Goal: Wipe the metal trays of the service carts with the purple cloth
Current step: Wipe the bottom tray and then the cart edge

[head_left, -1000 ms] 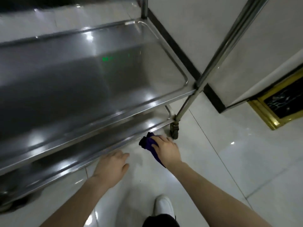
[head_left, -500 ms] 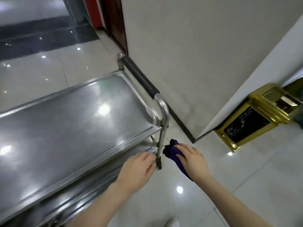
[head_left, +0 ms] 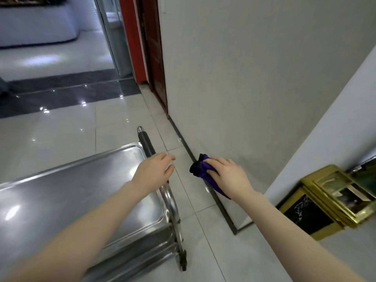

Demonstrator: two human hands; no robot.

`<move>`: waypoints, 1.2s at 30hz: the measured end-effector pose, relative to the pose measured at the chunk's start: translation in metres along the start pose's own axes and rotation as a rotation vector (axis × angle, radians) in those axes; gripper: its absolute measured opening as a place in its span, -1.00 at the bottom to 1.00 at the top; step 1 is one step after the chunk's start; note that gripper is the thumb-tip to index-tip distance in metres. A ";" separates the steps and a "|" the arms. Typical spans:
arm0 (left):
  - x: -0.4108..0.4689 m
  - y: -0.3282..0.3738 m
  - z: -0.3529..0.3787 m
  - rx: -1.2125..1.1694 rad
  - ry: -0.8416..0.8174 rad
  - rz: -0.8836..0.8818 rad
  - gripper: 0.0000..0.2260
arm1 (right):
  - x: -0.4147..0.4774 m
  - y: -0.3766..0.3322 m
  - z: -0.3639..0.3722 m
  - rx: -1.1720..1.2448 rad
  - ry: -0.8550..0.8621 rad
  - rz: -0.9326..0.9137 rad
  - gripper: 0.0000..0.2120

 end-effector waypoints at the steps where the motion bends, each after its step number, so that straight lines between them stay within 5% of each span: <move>1: 0.016 -0.005 -0.003 0.003 -0.002 -0.017 -0.74 | 0.016 0.002 -0.009 -0.006 0.005 -0.024 -0.66; 18: 0.286 -0.166 -0.023 0.015 -0.018 -0.289 -0.70 | 0.336 0.036 -0.133 -0.169 -0.012 -0.286 -0.70; 36: 0.386 -0.519 -0.049 -0.030 0.042 -0.893 -0.67 | 0.785 -0.162 -0.103 -0.221 -0.221 -0.810 -0.65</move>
Point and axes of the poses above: each hand's wrist, its own x-axis towards the middle knuckle, its own z-axis out of the palm, y = z × x, the point moved 8 cm from there along x, towards the middle knuckle, and after that the axes turned 14 degrees about -y, right-handed, at the moved point
